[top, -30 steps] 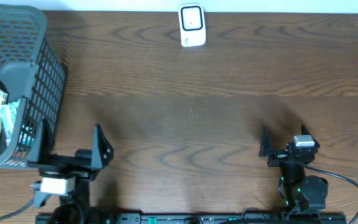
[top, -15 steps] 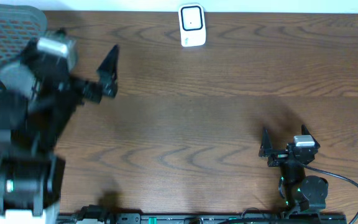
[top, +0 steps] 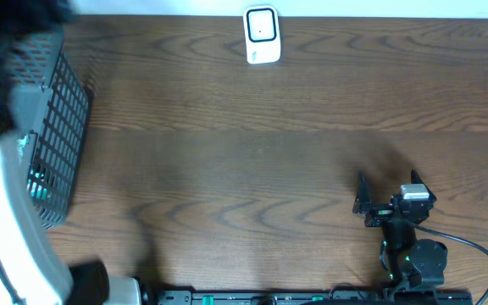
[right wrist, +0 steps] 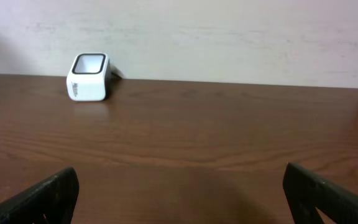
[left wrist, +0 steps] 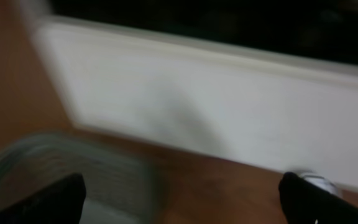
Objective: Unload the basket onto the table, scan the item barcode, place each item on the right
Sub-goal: 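Raise the left gripper and move it over the grey basket, then lower the left gripper into the basket and grasp the green snack bag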
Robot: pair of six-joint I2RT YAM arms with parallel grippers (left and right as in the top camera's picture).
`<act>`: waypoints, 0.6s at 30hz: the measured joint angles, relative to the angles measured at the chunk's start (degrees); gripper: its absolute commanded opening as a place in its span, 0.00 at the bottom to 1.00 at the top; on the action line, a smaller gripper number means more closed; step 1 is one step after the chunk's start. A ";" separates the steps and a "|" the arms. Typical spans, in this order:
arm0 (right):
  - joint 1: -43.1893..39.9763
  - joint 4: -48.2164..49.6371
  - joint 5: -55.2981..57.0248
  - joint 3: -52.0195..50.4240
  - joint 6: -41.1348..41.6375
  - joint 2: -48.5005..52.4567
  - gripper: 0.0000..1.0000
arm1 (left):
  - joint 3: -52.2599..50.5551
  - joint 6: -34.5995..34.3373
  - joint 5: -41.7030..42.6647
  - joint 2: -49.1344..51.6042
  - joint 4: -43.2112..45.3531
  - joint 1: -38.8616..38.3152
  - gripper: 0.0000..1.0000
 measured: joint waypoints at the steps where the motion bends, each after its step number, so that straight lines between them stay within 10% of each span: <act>1: 0.00 0.00 0.00 0.00 0.00 0.00 0.99 | 4.52 -0.94 -0.79 2.99 -2.19 3.23 0.97; 18: 0.00 0.00 0.00 0.00 -0.02 0.00 0.99 | 9.66 -3.32 -4.11 24.15 -20.52 19.21 0.98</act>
